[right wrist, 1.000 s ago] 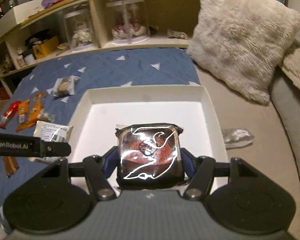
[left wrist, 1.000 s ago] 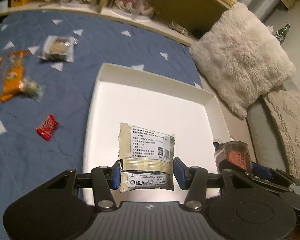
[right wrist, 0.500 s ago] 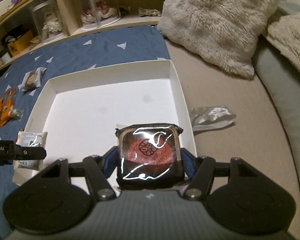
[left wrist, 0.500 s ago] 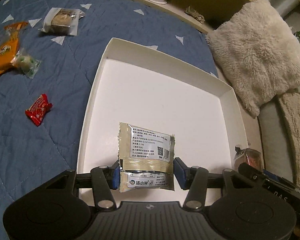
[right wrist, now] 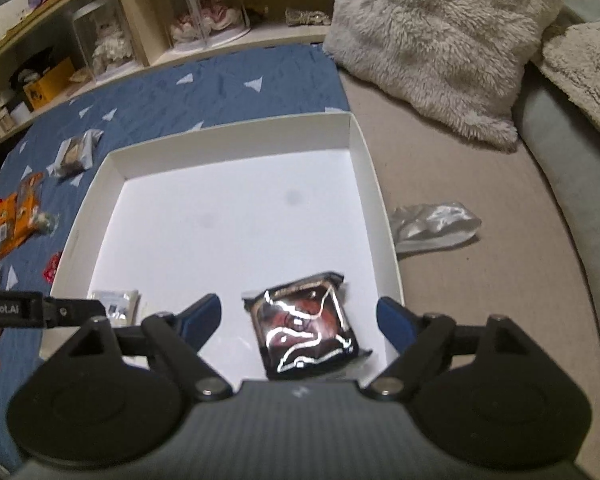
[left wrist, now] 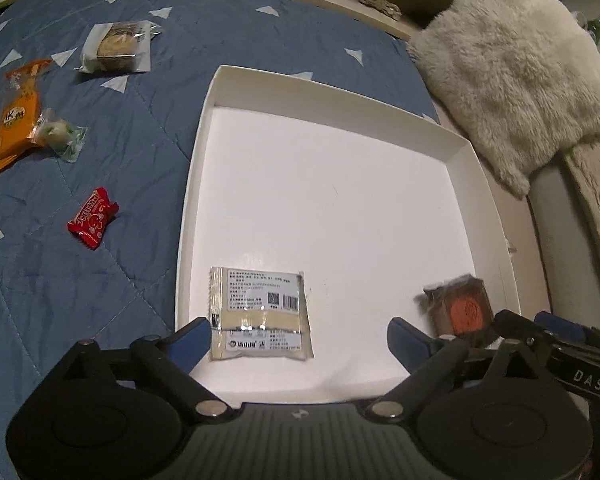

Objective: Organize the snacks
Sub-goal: 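Carry both snacks into the white box and open both tools to release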

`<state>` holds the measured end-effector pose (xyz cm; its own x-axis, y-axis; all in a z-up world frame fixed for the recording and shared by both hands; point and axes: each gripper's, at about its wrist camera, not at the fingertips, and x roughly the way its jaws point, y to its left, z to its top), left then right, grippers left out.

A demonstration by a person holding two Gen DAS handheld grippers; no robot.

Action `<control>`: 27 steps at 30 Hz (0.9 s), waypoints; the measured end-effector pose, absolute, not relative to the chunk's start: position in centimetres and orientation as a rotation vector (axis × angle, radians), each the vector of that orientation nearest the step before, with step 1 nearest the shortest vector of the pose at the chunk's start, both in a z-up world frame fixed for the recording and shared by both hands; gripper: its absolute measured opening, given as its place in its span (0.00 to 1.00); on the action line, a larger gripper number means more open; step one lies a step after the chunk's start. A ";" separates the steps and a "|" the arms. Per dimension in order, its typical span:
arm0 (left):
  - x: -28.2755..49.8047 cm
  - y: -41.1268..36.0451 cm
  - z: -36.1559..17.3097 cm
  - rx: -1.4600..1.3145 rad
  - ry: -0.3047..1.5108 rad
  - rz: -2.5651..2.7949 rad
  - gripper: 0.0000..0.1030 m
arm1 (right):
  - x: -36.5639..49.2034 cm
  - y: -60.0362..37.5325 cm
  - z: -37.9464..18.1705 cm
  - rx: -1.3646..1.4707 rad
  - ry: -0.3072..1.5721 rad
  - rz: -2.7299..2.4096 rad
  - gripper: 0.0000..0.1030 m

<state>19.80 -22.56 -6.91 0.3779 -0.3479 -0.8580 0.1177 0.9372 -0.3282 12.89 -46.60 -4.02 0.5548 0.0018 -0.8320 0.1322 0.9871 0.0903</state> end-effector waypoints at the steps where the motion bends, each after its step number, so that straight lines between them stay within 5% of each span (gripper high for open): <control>1: 19.6 -22.5 -6.8 -0.220 1.150 -0.308 0.94 | 12.8 -46.5 -4.1 0.144 0.988 -0.079 0.87; 15: 18.0 -21.0 -5.6 -0.176 1.148 -0.281 1.00 | 10.2 -45.2 -3.4 0.087 0.998 -0.091 1.00; 27: 16.1 -19.0 -4.6 -0.111 1.116 -0.302 1.00 | 7.7 -44.1 -1.9 0.070 0.961 -0.140 1.00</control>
<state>16.08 -18.99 -4.56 0.4032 -0.2940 -0.8666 0.1838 0.9537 -0.2381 7.73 -44.08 -1.89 0.5644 -0.0880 -0.8208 0.1498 0.9887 -0.0029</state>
